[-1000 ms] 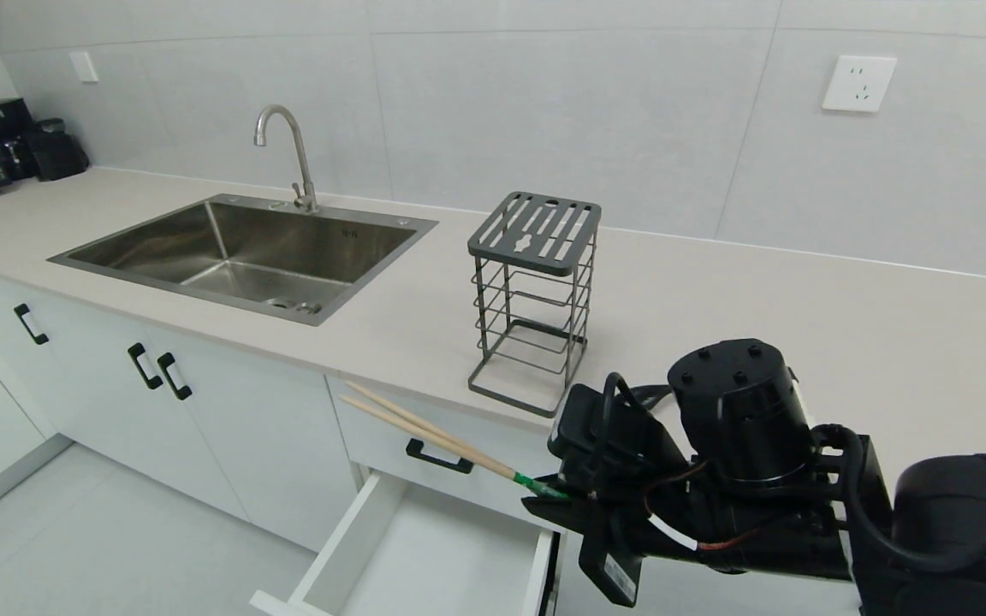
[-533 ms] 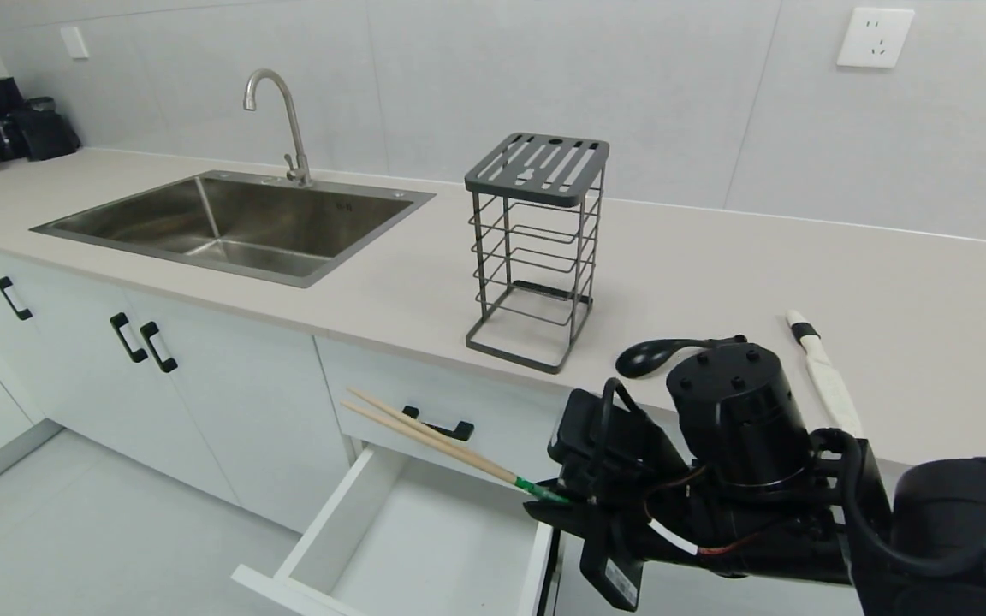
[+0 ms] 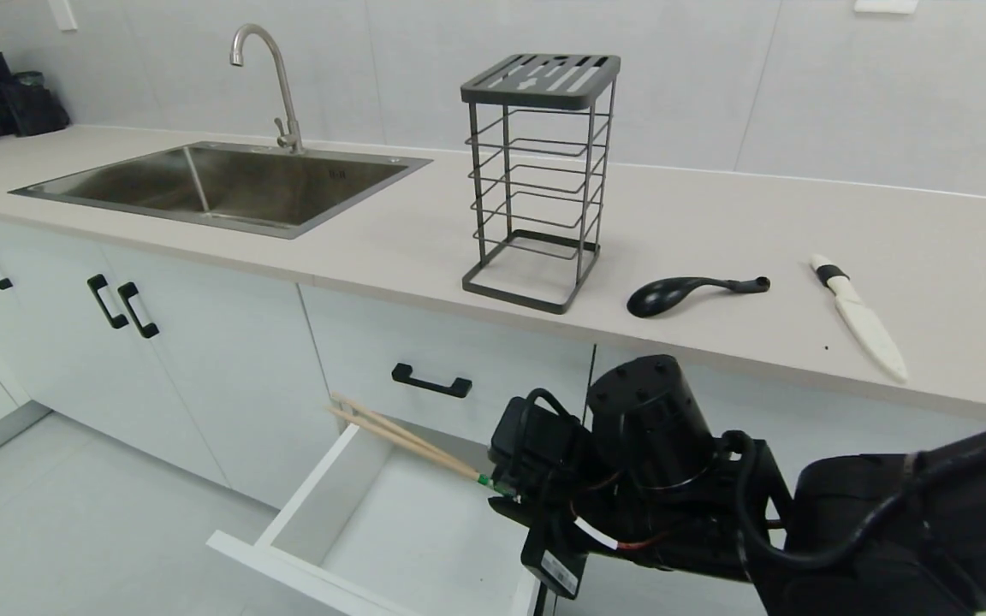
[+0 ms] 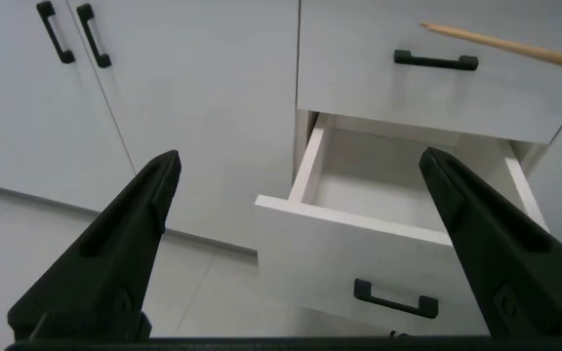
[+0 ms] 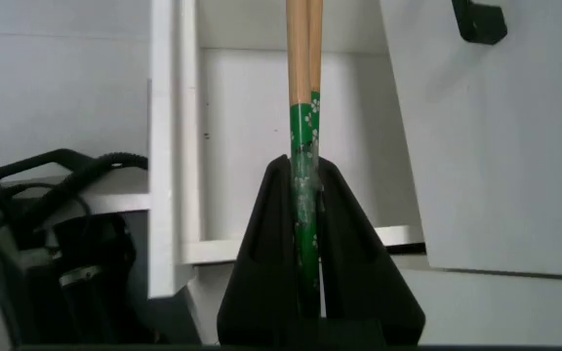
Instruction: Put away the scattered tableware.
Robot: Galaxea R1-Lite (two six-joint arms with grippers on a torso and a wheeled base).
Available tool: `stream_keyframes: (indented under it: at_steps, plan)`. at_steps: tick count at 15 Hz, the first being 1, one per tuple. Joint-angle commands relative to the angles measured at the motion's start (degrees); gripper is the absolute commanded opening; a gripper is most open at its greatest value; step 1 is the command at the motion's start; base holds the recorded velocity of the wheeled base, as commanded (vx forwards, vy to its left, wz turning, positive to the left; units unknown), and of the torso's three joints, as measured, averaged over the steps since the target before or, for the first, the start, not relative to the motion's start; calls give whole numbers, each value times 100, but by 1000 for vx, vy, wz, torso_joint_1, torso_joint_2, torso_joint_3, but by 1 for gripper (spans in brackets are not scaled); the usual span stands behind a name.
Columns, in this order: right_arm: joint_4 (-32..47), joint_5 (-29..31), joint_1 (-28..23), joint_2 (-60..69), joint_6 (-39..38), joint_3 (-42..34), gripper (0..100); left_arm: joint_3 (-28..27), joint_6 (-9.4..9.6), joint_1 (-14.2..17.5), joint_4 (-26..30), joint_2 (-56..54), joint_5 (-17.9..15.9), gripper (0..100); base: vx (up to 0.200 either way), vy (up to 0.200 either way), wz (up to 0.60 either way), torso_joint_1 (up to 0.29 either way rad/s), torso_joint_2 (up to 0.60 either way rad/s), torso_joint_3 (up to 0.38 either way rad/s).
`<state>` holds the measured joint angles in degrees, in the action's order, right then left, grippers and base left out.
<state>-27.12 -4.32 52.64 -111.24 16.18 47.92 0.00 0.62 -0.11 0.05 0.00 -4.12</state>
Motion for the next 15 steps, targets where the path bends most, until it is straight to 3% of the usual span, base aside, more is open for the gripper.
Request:
stream_keyframes:
  at_steps: [1,7,15]
  plan:
    - [5,62,18,-539,-1,323,0,0,-1,2,-5,9,-1,100,0,0,0,-212,466,246]
    - [260,71,36,-1137,35,894,0,0,-1,-7,-5,9,-1,100,0,0,0,-194,409,187]
    - [1016,625,1,-1532,79,1729,0,0,-1,2,-5,9,-1,100,0,0,0,-16,48,31]
